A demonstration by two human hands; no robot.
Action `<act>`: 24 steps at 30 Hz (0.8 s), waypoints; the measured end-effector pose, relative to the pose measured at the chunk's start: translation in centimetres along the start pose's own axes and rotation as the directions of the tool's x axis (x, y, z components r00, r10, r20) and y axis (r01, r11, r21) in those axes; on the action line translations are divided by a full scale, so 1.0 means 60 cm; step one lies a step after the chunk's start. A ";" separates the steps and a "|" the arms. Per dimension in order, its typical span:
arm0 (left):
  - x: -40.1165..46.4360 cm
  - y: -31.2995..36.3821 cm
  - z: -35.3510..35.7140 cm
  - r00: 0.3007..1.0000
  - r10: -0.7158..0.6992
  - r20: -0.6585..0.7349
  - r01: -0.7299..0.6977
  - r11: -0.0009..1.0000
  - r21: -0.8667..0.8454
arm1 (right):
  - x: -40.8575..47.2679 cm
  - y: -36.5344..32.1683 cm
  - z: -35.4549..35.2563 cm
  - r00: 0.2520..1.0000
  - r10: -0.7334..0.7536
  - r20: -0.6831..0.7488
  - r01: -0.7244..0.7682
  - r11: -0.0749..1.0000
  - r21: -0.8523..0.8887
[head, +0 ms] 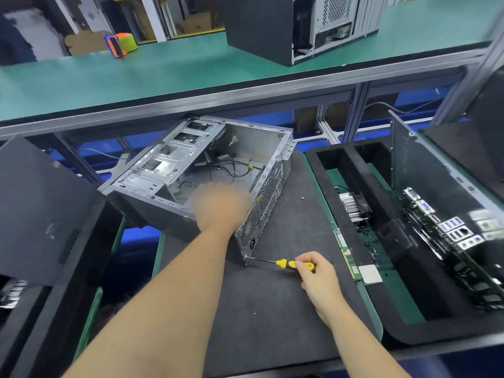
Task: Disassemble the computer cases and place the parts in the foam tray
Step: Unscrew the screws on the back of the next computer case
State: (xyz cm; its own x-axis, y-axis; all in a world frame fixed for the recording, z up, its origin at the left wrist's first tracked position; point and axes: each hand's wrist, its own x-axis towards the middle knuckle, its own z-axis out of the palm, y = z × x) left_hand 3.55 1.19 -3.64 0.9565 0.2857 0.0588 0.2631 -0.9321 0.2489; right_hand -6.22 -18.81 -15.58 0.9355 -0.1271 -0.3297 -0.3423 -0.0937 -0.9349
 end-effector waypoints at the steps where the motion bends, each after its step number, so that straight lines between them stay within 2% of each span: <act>1: 0.000 0.000 0.000 1.000 0.002 0.002 -0.002 1.000 0.000 | -0.001 -0.001 0.000 1.000 0.015 0.000 -0.015 0.998 0.055; 4: 0.000 -0.001 -0.001 1.000 0.009 0.010 -0.009 1.000 -0.002 | 0.002 0.003 0.003 0.998 0.055 0.035 -0.060 0.979 0.194; 6: 0.000 -0.002 -0.001 1.000 0.010 0.011 -0.010 1.000 -0.008 | 0.001 0.003 0.005 0.996 0.073 0.047 -0.081 0.976 0.203; 8: 0.000 -0.003 -0.002 1.000 0.013 0.009 -0.013 1.000 -0.018 | 0.002 -0.001 0.006 0.987 0.150 0.054 -0.156 0.979 0.130; 10: 0.000 -0.004 -0.002 1.000 0.016 0.007 -0.015 1.000 -0.027 | 0.004 -0.003 0.003 0.971 0.233 0.055 -0.232 0.973 -0.016; 12: 0.000 -0.004 -0.002 1.000 0.016 0.003 -0.016 1.000 -0.027 | 0.004 0.000 0.001 0.969 0.245 0.043 -0.242 0.968 -0.063; 15: 0.001 -0.003 -0.002 1.000 0.017 0.002 -0.017 1.000 -0.027 | -0.002 0.001 0.000 0.988 0.151 0.042 -0.152 0.988 0.022; 19: 0.001 -0.003 -0.001 1.000 0.024 -0.002 -0.024 0.999 -0.025 | -0.003 -0.004 -0.001 0.999 0.036 0.020 -0.036 0.999 0.009; 24: 0.000 -0.004 -0.002 1.000 0.014 0.000 -0.014 1.000 -0.027 | 0.001 -0.003 -0.006 0.983 0.128 0.132 -0.159 0.951 0.263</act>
State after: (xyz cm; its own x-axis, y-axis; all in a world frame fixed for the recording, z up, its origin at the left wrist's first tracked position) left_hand 3.48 1.42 -3.57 0.9601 0.2726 0.0622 0.2462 -0.9298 0.2736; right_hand -6.16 -19.13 -15.38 0.8874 -0.0068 -0.4610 -0.4514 0.1912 -0.8716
